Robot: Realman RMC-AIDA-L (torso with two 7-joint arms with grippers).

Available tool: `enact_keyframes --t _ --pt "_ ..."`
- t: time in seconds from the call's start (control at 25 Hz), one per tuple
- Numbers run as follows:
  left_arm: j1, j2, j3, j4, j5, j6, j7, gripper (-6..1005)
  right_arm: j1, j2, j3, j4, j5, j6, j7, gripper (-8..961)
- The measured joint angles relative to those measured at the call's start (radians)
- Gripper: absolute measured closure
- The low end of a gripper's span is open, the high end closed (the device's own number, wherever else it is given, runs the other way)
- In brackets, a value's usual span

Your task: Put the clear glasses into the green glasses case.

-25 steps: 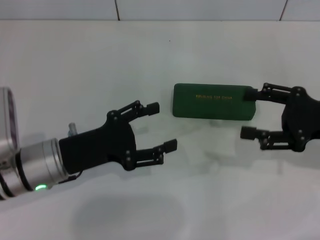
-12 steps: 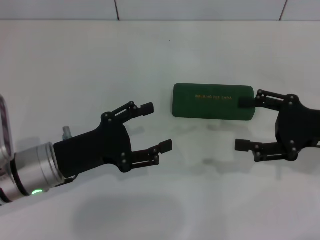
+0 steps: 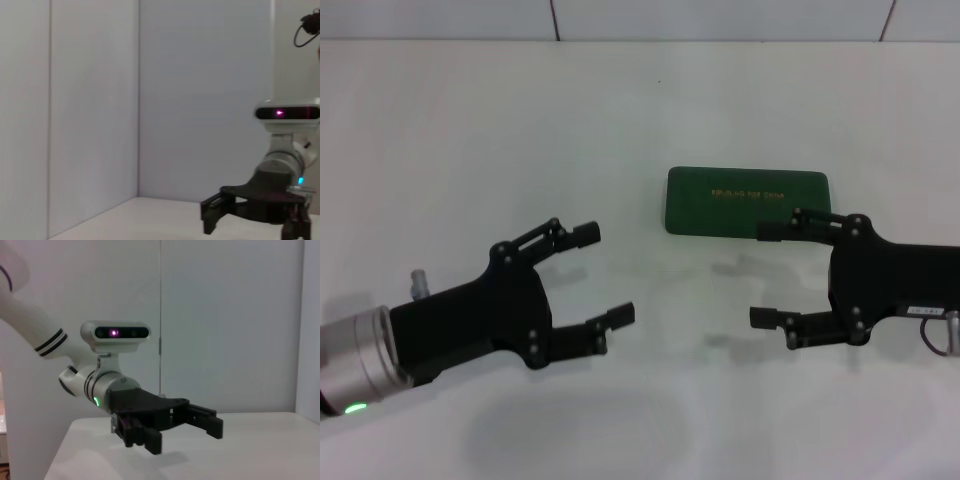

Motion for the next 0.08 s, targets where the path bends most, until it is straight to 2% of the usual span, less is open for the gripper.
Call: enact_keyframes --t 0.08 --pt "0.001 0.001 -0.001 -0.003 0.013 0.014 0.006 106 -0.006 0.001 -0.006 0.001 0.004 0.002 -0.018 70"
